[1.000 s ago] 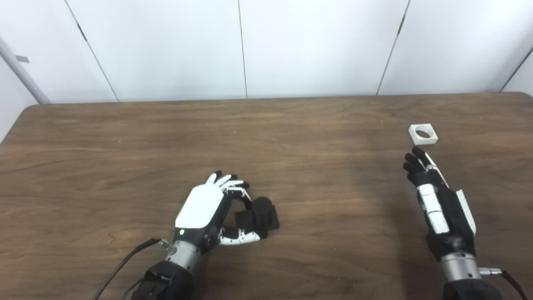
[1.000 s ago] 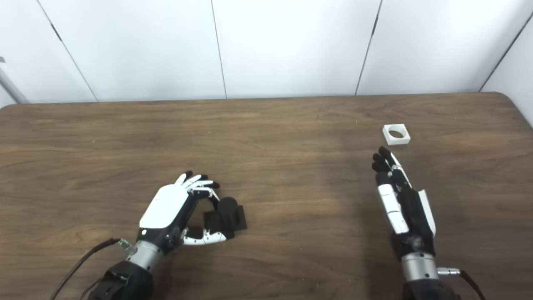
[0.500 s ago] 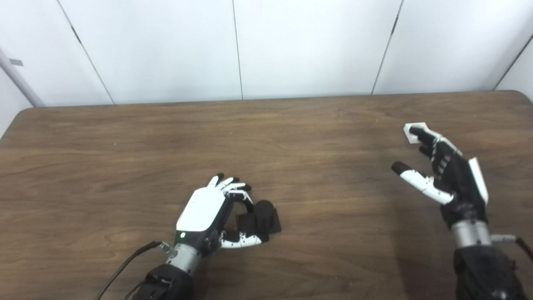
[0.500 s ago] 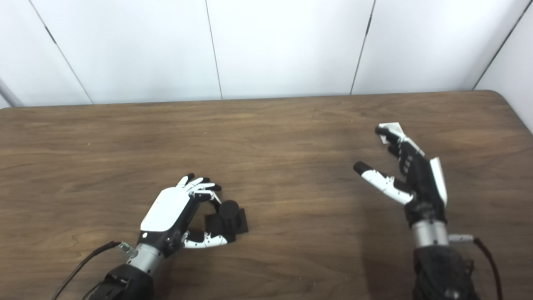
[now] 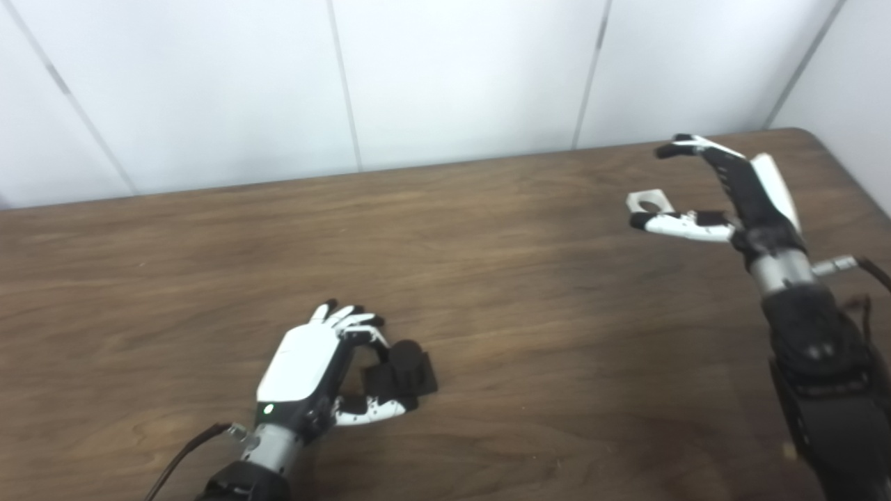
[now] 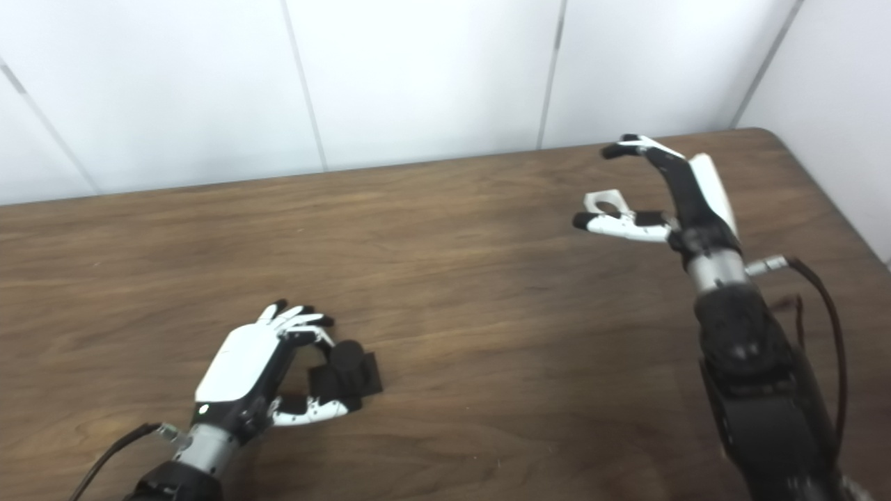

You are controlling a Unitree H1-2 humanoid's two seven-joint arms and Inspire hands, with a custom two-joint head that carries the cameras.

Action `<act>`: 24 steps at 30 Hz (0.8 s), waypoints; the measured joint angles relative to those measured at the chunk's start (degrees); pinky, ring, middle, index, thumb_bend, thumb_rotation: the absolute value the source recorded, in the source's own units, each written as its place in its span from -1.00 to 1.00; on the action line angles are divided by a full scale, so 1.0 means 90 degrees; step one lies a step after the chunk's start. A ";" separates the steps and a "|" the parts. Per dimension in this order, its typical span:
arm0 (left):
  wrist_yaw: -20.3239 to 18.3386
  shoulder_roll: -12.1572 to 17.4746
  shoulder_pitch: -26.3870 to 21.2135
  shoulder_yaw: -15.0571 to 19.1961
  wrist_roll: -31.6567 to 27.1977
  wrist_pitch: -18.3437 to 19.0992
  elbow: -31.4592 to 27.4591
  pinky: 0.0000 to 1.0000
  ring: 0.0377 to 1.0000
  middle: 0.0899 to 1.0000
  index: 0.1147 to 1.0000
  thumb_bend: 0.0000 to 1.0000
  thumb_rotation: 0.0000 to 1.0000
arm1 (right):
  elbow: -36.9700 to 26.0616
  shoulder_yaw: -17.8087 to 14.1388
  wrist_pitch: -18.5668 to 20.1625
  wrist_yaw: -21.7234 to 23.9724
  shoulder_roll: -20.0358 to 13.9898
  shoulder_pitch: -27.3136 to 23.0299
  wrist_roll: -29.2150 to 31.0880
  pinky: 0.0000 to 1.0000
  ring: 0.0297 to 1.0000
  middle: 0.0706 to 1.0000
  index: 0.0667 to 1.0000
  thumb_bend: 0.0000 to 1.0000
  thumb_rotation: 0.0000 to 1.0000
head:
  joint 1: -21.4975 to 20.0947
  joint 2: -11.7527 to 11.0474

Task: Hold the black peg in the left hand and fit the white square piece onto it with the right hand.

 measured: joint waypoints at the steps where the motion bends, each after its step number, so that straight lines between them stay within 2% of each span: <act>1: -0.0003 0.0002 0.0005 0.0007 -0.0002 -0.0016 0.0000 1.00 0.78 0.57 -0.16 0.04 -0.90 | 0.0132 0.0062 0.0002 0.0073 -0.0161 -0.0096 -0.0097 0.84 0.83 0.76 0.30 0.66 -0.60 | -0.0020 0.0000; 3: -0.0007 0.0011 0.0017 0.0034 -0.0005 -0.0036 0.0000 1.00 0.77 0.56 -0.16 0.04 -0.90 | 0.0367 0.0206 0.0001 0.0227 -0.0415 -0.0311 -0.0311 0.76 0.84 0.79 0.31 0.67 -0.61 | -0.0224 0.0000; 7: -0.0036 0.0042 0.0026 0.0066 -0.0020 -0.0085 -0.0002 1.00 0.77 0.56 -0.16 0.04 -0.90 | 0.0896 0.0648 0.0017 0.0680 -0.0976 -0.0772 -0.0747 0.79 0.95 0.83 0.32 0.70 -0.62 | -0.0430 -0.0029; 10: -0.0096 0.0071 0.0036 0.0116 -0.0054 -0.0154 -0.0013 1.00 0.76 0.55 -0.16 0.04 -0.90 | 0.1367 0.0958 0.0032 0.1011 -0.1239 -0.1180 -0.1008 0.77 0.99 0.86 0.35 0.76 -0.64 | -0.0518 -0.0039; 12: -0.0116 0.0095 0.0040 0.0148 -0.0061 -0.0239 -0.0012 1.00 0.76 0.54 -0.16 0.04 -0.90 | 0.1619 0.1239 0.0141 0.1316 -0.1396 -0.1447 -0.1201 0.84 1.00 0.87 0.37 0.77 -0.70 | -0.0596 -0.0049; 13: -0.0123 0.0100 0.0046 0.0166 -0.0066 -0.0264 -0.0012 1.00 0.76 0.54 -0.16 0.04 -0.90 | 0.1700 0.1350 0.0213 0.1468 -0.1451 -0.1566 -0.1267 0.94 1.00 0.86 0.38 0.78 -0.74 | -0.0615 -0.0058; 15: -0.0138 0.0100 0.0062 0.0202 -0.0073 -0.0281 -0.0013 1.00 0.75 0.54 -0.16 0.04 -0.90 | 0.1901 0.1544 0.0269 0.1706 -0.1510 -0.1809 -0.1416 0.99 0.99 0.84 0.39 0.81 -0.76 | -0.0674 -0.0078; 21: -0.0195 0.0096 0.0075 0.0258 -0.0072 -0.0280 -0.0016 1.00 0.74 0.53 -0.16 0.04 -0.90 | 0.2630 0.2222 0.0201 0.2021 -0.1642 -0.2371 -0.1968 1.00 1.00 0.87 0.41 0.82 -0.74 | -0.0635 -0.0078; 24: -0.0225 0.0094 0.0080 0.0269 -0.0066 -0.0275 -0.0034 1.00 0.75 0.53 -0.16 0.04 -0.90 | 0.2931 0.2379 0.0093 0.2044 -0.1636 -0.2556 -0.2127 1.00 0.99 0.88 0.40 0.84 -0.79 | -0.0616 -0.0068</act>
